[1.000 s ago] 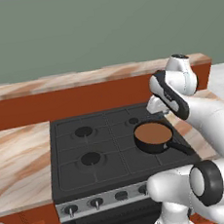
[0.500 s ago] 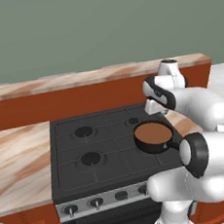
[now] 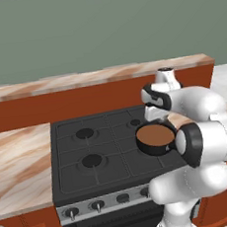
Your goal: Pick up the sugar cube(s) and place them in the saucepan with hot chocolate.
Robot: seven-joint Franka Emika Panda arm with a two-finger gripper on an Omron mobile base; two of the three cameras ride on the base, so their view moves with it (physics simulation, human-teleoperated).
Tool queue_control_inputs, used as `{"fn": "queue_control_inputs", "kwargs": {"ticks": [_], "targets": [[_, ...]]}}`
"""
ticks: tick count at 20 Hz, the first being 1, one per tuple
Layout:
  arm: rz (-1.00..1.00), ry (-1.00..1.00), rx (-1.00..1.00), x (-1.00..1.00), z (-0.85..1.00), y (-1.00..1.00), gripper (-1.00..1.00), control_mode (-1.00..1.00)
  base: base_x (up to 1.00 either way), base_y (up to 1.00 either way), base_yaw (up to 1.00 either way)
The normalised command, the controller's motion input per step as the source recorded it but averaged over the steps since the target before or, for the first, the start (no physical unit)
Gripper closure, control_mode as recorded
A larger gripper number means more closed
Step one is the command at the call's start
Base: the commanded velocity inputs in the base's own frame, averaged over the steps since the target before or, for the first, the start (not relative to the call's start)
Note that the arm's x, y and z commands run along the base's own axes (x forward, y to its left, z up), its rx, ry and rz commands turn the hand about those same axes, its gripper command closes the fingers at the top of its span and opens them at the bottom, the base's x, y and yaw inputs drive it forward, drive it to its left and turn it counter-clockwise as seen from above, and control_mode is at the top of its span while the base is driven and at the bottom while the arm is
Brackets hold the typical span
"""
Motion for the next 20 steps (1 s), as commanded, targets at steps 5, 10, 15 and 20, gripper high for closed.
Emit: {"fn": "queue_control_inputs", "kwargs": {"ticks": [5,10,15,20], "targets": [[0.0,0.0,-0.09,0.26,-0.53,0.12,1.0,-1.0,0.0,0.0,0.0],[0.0,0.0,-0.01,0.2,-0.45,0.14,1.0,-1.0,0.0,0.0,0.0],[0.0,0.0,0.0,0.27,-0.49,0.04,1.0,-1.0,0.0,0.0,0.0],[0.0,0.0,0.0,0.24,-0.41,0.0,1.0,-1.0,0.0,0.0,0.0]]}}
